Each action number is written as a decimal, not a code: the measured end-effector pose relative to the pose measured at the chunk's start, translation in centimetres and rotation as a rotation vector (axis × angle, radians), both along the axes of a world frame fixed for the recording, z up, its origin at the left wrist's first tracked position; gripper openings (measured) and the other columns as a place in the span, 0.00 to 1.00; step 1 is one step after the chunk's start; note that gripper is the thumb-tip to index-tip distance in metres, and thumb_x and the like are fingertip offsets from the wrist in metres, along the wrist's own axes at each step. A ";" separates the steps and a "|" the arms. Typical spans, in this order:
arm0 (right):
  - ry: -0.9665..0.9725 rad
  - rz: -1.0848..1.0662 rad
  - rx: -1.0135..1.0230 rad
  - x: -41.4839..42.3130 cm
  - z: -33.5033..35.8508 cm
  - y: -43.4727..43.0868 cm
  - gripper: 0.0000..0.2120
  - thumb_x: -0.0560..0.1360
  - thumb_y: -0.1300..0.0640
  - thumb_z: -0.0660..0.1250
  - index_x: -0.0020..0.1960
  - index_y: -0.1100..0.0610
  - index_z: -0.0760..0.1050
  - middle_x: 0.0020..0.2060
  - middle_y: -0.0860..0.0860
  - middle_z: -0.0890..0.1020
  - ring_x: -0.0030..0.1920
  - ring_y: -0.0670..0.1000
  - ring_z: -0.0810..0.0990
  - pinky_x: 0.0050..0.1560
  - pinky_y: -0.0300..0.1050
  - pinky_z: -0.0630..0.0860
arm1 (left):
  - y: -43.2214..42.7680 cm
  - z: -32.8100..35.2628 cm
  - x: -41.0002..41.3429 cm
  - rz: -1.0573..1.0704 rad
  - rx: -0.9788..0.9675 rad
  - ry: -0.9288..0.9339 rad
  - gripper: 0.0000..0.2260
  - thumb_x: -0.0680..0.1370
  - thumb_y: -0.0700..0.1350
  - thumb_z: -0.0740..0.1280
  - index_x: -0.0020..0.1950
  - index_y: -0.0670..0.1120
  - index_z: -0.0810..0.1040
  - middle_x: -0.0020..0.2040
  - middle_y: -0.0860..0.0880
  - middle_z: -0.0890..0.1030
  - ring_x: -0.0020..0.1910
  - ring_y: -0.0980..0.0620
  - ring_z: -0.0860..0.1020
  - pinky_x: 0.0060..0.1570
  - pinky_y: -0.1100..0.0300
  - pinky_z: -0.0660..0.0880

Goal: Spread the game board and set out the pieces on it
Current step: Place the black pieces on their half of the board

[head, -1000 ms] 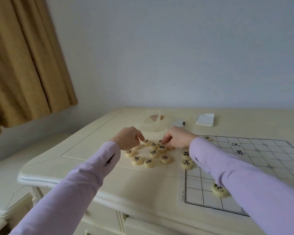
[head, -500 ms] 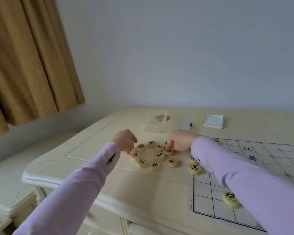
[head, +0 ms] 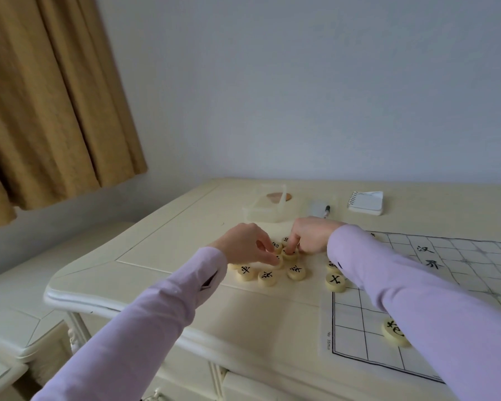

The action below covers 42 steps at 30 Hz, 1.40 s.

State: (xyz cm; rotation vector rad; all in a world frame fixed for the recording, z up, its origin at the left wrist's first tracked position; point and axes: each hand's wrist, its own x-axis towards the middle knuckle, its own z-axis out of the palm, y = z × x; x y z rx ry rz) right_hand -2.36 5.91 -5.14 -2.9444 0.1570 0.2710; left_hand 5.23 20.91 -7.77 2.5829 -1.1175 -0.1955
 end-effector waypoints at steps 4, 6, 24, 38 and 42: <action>-0.004 -0.001 0.011 -0.2 -0.2 -0.1 0.22 0.76 0.68 0.56 0.60 0.48 0.80 0.58 0.50 0.78 0.58 0.55 0.76 0.57 0.43 0.72 | -0.4 -0.3 -0.4 0.001 0.077 -0.023 0.15 0.70 0.55 0.73 0.53 0.49 0.81 0.48 0.52 0.81 0.45 0.51 0.78 0.45 0.58 0.74; -0.013 -0.005 0.019 -0.2 -0.3 -0.2 0.23 0.76 0.68 0.56 0.60 0.49 0.80 0.61 0.50 0.77 0.59 0.54 0.75 0.58 0.42 0.71 | 0.2 0.1 0.0 0.027 0.092 -0.063 0.15 0.70 0.53 0.73 0.53 0.49 0.82 0.46 0.52 0.81 0.45 0.51 0.78 0.44 0.59 0.74; -0.183 -0.012 0.270 -0.1 -1.1 5.3 0.10 0.67 0.53 0.75 0.42 0.57 0.77 0.42 0.52 0.79 0.44 0.54 0.77 0.44 0.42 0.73 | 5.1 0.9 0.4 0.196 -0.190 -0.005 0.11 0.71 0.52 0.71 0.49 0.50 0.77 0.44 0.53 0.80 0.42 0.54 0.77 0.40 0.62 0.73; -0.159 -0.052 0.271 0.1 -2.7 8.2 0.24 0.68 0.52 0.74 0.61 0.59 0.73 0.46 0.51 0.73 0.46 0.52 0.71 0.44 0.41 0.66 | 7.1 0.0 0.2 0.229 -0.298 -0.001 0.04 0.73 0.47 0.68 0.48 0.50 0.77 0.48 0.53 0.79 0.40 0.53 0.81 0.37 0.63 0.75; -0.151 -0.051 0.244 0.4 -3.0 8.4 0.18 0.68 0.52 0.74 0.54 0.59 0.75 0.45 0.53 0.74 0.45 0.54 0.72 0.43 0.43 0.68 | 6.8 0.0 0.1 0.226 -0.316 0.011 0.06 0.73 0.48 0.69 0.49 0.51 0.78 0.46 0.53 0.81 0.42 0.51 0.81 0.41 0.59 0.76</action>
